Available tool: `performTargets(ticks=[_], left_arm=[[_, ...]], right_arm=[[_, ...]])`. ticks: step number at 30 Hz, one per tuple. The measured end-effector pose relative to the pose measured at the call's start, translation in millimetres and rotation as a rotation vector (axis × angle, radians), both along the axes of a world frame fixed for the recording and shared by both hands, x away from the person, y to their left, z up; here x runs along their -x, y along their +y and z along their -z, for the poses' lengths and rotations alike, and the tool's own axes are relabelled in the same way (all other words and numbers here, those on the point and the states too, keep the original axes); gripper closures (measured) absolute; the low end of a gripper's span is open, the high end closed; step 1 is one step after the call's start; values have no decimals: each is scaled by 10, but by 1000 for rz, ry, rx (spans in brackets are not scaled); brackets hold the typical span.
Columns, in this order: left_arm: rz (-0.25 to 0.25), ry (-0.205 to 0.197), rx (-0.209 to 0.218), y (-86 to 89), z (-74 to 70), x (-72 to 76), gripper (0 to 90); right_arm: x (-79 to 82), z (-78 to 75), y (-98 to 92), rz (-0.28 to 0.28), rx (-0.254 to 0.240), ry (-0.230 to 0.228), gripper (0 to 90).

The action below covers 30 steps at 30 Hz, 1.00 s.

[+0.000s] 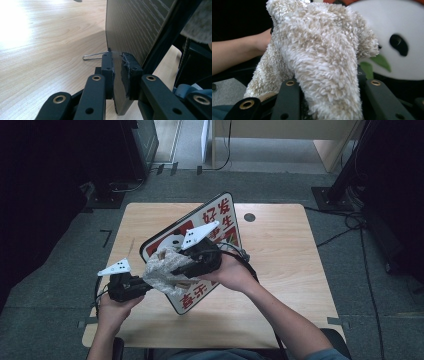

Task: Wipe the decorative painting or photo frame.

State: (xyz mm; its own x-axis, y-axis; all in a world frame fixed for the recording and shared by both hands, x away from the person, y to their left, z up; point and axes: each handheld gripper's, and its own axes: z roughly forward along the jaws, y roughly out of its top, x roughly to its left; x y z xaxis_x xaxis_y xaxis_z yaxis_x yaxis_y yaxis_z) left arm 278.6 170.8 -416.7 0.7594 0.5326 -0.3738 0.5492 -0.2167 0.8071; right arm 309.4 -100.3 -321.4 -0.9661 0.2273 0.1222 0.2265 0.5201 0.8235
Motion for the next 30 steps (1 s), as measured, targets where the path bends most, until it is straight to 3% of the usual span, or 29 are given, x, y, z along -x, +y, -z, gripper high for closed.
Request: performTargets(ticks=[30], left_arm=[[7, 6, 17, 8, 9, -3, 801]], right_arm=[[113, 475, -24, -44, 45, 50, 635]])
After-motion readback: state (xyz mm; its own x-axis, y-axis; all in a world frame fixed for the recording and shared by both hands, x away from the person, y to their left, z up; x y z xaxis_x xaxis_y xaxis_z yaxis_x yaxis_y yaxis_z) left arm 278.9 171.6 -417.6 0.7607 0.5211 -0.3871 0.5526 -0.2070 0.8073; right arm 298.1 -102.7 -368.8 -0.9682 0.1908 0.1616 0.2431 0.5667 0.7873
